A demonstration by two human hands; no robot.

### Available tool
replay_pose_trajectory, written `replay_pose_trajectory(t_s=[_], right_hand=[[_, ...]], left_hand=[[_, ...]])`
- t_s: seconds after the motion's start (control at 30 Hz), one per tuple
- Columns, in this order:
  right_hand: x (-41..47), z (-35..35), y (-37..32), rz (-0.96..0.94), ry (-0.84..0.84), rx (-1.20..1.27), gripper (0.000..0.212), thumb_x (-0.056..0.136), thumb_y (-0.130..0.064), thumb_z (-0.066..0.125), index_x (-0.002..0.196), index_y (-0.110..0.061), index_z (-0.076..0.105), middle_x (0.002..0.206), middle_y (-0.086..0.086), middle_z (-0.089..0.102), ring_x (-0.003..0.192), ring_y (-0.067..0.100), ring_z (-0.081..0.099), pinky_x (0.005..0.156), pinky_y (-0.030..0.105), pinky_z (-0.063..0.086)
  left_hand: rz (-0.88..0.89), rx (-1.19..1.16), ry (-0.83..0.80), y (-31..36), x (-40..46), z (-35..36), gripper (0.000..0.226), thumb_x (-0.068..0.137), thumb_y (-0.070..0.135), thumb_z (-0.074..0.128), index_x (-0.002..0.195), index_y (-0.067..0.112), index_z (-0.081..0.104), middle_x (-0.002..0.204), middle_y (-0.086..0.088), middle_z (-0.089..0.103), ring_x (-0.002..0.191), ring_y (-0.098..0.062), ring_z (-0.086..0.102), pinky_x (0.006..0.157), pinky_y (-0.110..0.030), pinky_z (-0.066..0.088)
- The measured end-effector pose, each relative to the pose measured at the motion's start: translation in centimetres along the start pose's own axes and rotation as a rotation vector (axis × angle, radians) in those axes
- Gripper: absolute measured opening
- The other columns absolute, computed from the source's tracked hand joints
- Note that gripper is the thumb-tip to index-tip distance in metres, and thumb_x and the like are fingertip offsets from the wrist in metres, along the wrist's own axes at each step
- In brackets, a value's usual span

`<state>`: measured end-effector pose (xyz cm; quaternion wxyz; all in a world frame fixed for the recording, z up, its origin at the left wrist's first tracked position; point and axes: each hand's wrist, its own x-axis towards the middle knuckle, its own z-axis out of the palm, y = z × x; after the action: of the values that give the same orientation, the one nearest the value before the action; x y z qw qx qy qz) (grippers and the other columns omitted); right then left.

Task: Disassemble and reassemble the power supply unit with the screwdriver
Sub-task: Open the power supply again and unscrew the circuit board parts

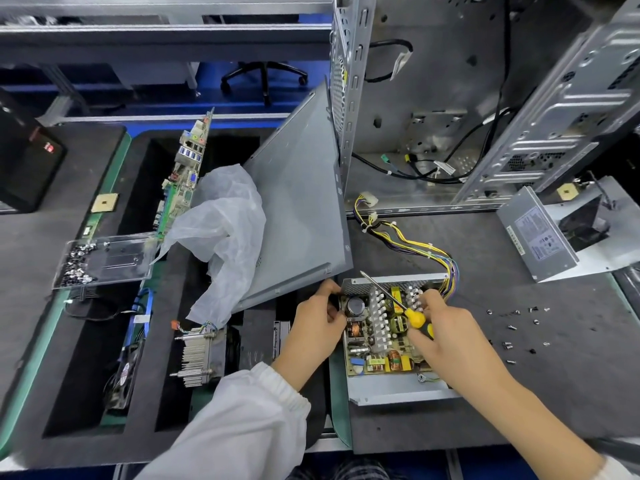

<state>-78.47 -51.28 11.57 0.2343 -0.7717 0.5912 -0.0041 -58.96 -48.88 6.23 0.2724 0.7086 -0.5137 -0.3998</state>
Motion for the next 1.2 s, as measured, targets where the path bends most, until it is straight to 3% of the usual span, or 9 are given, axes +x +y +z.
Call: replay_pose_trajectory(t_s=[0.17,0.37,0.5,0.67,0.87,1.07,1.2], right_hand=[[-0.1,0.1,0.0,-0.013,0.009,-0.013,0.028,0.089,-0.027,0.058,0.106,-0.014,0.041,0.092,0.009,0.066,0.068,0.020,0.057,0.058,0.030,0.042],[-0.1,0.0,-0.1,-0.020,0.021,-0.012,0.029,0.088,-0.026,0.060,0.107,-0.012,0.042,0.092,0.008,0.066,0.069,0.020,0.058,0.059,0.031,0.045],[0.0,0.2,0.0,-0.033,0.021,-0.011,0.026,0.088,-0.026,0.059,0.100,-0.016,0.038,0.080,0.002,0.063,0.067,0.019,0.053,0.054,0.028,0.033],[0.0,0.1,0.1,-0.034,0.008,-0.012,0.025,0.089,-0.027,0.058,0.101,-0.016,0.039,0.076,-0.001,0.059,0.065,0.016,0.052,0.050,0.025,0.031],[-0.1,0.1,-0.2,-0.017,0.007,-0.037,0.029,0.090,-0.028,0.058,0.107,-0.015,0.039,0.082,0.002,0.060,0.067,0.018,0.052,0.055,0.026,0.036],[-0.1,0.2,-0.3,-0.019,0.031,-0.036,0.028,0.091,-0.031,0.056,0.107,-0.015,0.040,0.073,-0.002,0.052,0.067,0.016,0.053,0.055,0.026,0.037],[-0.8,-1.1,0.4,-0.075,0.155,0.074,0.036,0.087,-0.045,0.059,0.108,-0.017,0.056,0.053,-0.008,0.045,0.051,0.013,0.048,0.052,0.029,0.041]], left_hand=[[0.018,0.015,0.010,0.1,0.0,-0.1,0.032,0.090,0.001,0.055,0.119,0.015,0.053,0.071,0.005,0.049,0.061,-0.004,0.047,0.058,-0.008,0.039],[0.009,0.016,-0.009,0.3,-0.1,-0.2,0.034,0.090,0.001,0.054,0.121,0.015,0.053,0.075,0.001,0.052,0.067,-0.012,0.051,0.074,-0.027,0.052],[0.008,0.010,-0.016,0.5,-0.2,-0.4,0.035,0.089,0.000,0.053,0.121,0.015,0.053,0.076,0.000,0.053,0.069,-0.014,0.053,0.078,-0.034,0.055],[0.005,0.002,-0.026,0.6,-0.3,-0.4,0.035,0.090,0.000,0.053,0.122,0.014,0.052,0.078,-0.002,0.054,0.071,-0.016,0.055,0.079,-0.038,0.056],[-0.004,0.005,-0.024,0.6,-0.3,-0.4,0.034,0.091,0.000,0.052,0.122,0.015,0.052,0.080,-0.003,0.054,0.070,-0.015,0.054,0.078,-0.034,0.055],[0.000,0.002,-0.024,0.6,-0.3,-0.4,0.034,0.091,0.000,0.053,0.122,0.015,0.052,0.081,-0.005,0.057,0.068,-0.013,0.054,0.075,-0.031,0.054],[0.000,-0.014,-0.045,0.3,-0.3,-0.6,0.032,0.093,0.003,0.055,0.121,0.018,0.052,0.076,-0.001,0.056,0.068,-0.014,0.058,0.072,-0.028,0.054]])
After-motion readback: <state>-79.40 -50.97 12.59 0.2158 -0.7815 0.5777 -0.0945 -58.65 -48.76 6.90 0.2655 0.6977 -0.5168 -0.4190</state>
